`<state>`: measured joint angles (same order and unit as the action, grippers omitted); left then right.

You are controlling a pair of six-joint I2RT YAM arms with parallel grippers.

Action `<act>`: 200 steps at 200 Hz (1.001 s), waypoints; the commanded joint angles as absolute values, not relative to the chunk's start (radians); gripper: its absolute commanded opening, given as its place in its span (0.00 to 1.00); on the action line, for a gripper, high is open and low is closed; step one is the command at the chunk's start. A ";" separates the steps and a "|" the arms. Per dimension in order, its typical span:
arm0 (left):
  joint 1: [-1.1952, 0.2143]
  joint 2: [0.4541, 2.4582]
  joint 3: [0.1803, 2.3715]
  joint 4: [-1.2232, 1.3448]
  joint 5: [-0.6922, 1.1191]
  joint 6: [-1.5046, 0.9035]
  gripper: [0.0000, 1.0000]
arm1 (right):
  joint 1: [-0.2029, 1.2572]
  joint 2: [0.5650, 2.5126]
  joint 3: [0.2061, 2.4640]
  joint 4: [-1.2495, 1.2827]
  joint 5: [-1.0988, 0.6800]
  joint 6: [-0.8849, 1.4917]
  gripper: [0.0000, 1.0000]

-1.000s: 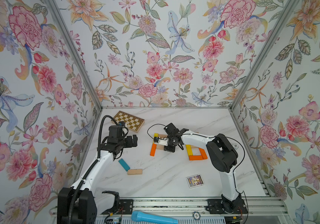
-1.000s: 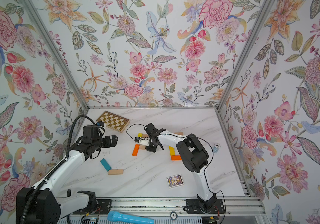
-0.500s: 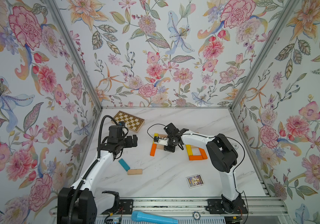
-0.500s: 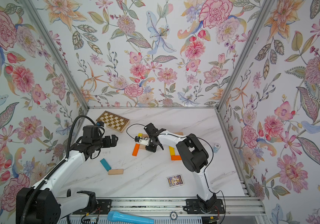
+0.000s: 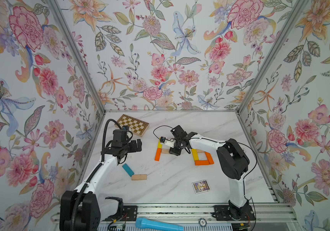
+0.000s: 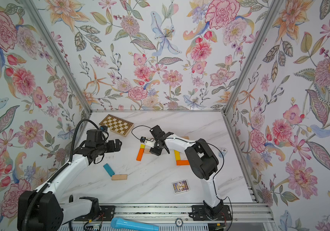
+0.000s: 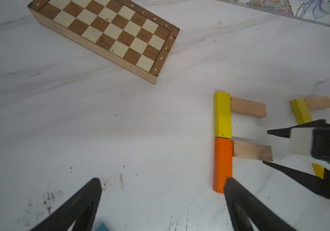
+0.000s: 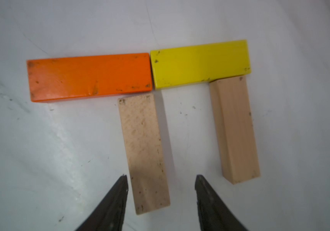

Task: Assemble the number 6 with building blocks
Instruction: Assemble the building block at the center of the board, then pick up the building block from the center of the board.

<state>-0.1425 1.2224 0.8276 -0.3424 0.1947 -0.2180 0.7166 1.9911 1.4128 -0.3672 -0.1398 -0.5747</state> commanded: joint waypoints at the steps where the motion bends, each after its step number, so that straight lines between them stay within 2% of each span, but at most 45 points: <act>1: -0.145 1.235 0.864 -0.381 0.173 -0.282 0.99 | 0.725 1.841 1.348 -0.227 -0.201 -0.457 0.57; 49: -0.181 1.221 0.919 -0.514 0.106 -0.373 0.99 | 0.795 1.618 1.152 -0.118 -0.162 -0.292 0.62; 80: -0.182 1.165 0.901 -0.605 0.065 -0.440 0.99 | 0.885 1.506 1.043 -0.031 0.006 -0.098 0.63; 106: -0.179 1.126 0.890 -0.702 0.022 -0.522 0.99 | 0.960 1.450 0.944 0.045 0.054 0.000 0.63; 141: -0.161 1.049 0.848 -0.775 -0.038 -0.598 0.99 | 1.050 1.508 0.949 0.048 -0.012 -0.008 0.62; 176: -0.055 1.027 0.799 -0.779 0.011 -0.611 0.99 | 1.122 1.629 1.019 0.038 -0.082 -0.129 0.62; 200: 0.002 1.048 0.784 -0.775 0.041 -0.614 0.99 | 1.160 1.744 1.138 -0.061 -0.126 -0.229 0.61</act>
